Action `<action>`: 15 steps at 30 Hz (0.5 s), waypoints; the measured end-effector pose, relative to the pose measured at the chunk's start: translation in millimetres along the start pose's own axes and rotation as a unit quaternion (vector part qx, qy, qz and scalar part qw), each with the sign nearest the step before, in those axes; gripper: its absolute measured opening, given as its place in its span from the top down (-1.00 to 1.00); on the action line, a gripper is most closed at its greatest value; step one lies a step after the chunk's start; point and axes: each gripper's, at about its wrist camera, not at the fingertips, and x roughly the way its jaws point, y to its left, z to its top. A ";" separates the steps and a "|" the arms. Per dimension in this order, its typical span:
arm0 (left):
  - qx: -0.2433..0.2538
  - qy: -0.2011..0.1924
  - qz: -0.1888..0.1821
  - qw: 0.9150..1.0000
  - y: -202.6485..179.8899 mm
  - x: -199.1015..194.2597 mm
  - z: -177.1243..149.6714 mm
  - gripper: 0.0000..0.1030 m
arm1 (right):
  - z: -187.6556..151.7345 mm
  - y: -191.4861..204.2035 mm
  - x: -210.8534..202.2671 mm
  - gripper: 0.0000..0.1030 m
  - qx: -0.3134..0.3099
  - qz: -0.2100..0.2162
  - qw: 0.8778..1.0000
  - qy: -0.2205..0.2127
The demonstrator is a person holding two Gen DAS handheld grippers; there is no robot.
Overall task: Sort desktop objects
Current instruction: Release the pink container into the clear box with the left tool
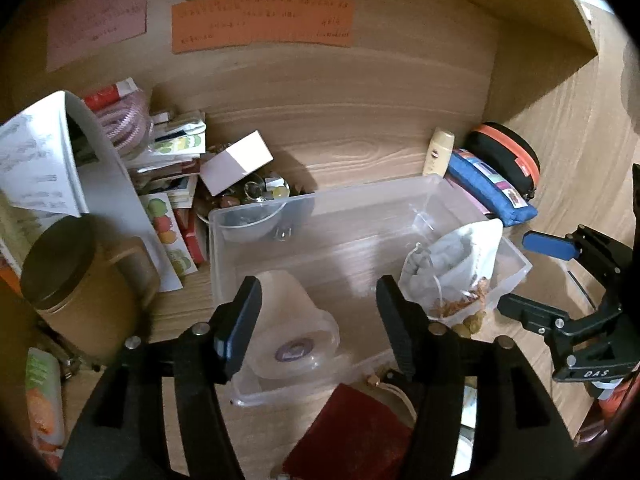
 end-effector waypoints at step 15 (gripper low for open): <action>-0.019 -0.025 0.023 0.999 9.3 -52.5 -31.9 -0.53 | -12.7 21.8 -42.5 -0.60 0.005 0.015 0.999 -0.030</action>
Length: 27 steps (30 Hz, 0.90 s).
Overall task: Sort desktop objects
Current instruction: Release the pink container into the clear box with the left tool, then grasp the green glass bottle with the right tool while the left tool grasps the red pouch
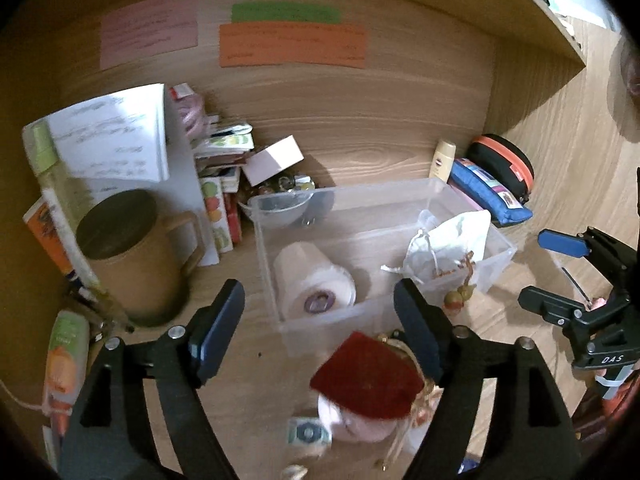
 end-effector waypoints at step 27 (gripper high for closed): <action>-0.026 0.071 -0.040 0.996 -15.2 38.5 -52.8 -0.82 | -39.4 35.6 38.5 -0.61 -0.008 0.068 0.995 0.067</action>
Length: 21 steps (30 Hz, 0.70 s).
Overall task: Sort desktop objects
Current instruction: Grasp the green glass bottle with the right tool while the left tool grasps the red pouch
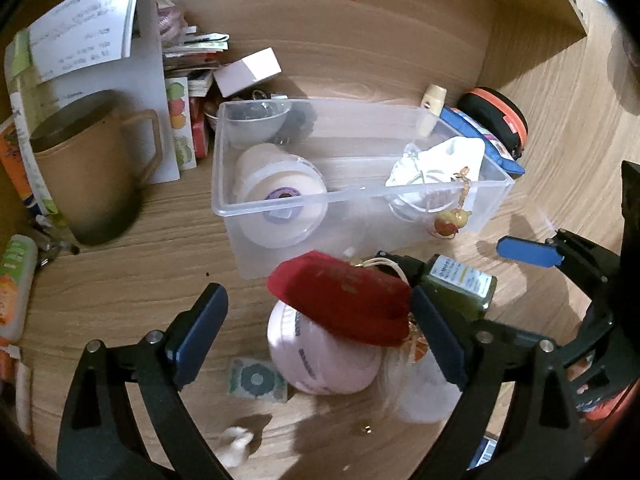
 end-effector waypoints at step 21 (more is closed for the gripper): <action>-0.001 0.017 -0.027 0.999 -7.9 28.9 15.4 -0.25 | 6.7 -21.9 32.0 0.19 0.045 0.074 0.995 0.044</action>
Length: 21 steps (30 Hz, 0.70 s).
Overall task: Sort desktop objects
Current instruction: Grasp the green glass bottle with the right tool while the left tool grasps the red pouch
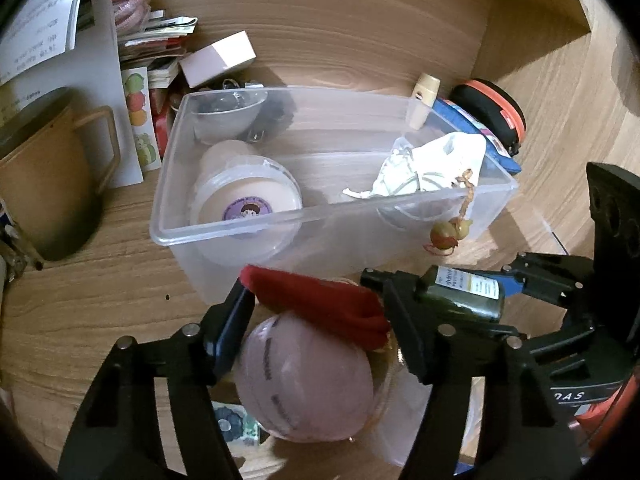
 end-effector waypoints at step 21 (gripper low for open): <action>0.002 -0.035 0.001 0.999 -1.8 -24.0 -6.9 0.37 | -6.6 5.1 -51.5 0.25 -0.007 -0.020 0.998 -0.067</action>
